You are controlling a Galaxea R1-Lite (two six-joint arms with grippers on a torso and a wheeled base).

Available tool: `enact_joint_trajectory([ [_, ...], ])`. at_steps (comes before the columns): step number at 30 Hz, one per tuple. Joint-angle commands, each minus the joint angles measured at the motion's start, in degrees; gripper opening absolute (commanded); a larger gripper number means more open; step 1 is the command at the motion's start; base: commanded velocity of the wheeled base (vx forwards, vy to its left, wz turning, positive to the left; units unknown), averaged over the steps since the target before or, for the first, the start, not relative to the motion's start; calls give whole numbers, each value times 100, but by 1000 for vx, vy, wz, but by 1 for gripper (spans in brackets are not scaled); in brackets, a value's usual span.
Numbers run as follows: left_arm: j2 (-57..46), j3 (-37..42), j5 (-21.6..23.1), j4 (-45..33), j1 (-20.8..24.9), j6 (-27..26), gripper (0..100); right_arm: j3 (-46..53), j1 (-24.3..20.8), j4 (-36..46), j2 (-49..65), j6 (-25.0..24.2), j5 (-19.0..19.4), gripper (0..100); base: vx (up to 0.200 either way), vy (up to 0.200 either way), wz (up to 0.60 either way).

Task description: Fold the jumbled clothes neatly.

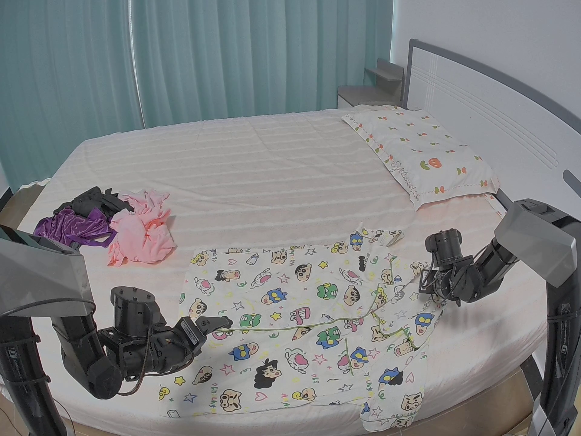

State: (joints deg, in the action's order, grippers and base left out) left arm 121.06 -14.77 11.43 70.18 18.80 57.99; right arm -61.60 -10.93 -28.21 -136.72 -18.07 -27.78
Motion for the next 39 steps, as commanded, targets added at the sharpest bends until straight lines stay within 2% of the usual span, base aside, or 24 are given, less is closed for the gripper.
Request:
enact_joint_trajectory([
  [1,-4,1,-1,4,1,2,100,60,135,-9,-4,-21,-17,0,0,0,0],
  [18,-4,-8,-1,4,10,2,100,342,355,-62,216,-435,80,0,0,0,0],
  [19,-4,-8,-1,4,10,2,100,342,355,-62,251,-505,124,100,0,0,0],
  [21,-13,-8,-1,4,19,2,100,403,355,-53,409,-698,309,100,0,0,0],
  [26,-13,-25,17,4,36,-7,100,719,355,-53,1068,-1252,1135,100,0,0,0],
  [28,-13,-34,17,4,36,-7,100,816,408,-53,1244,-1401,1231,100,0,0,0],
  [31,-13,-34,52,-4,63,-7,100,1089,549,-53,1473,-1428,1346,100,0,0,0],
  [34,-13,-43,43,4,98,-7,100,1519,628,-62,1736,-1454,1785,100,0,0,0],
  [39,-13,-17,17,4,159,2,100,2442,619,-88,2255,-1454,2356,100,-200,0,0],
])
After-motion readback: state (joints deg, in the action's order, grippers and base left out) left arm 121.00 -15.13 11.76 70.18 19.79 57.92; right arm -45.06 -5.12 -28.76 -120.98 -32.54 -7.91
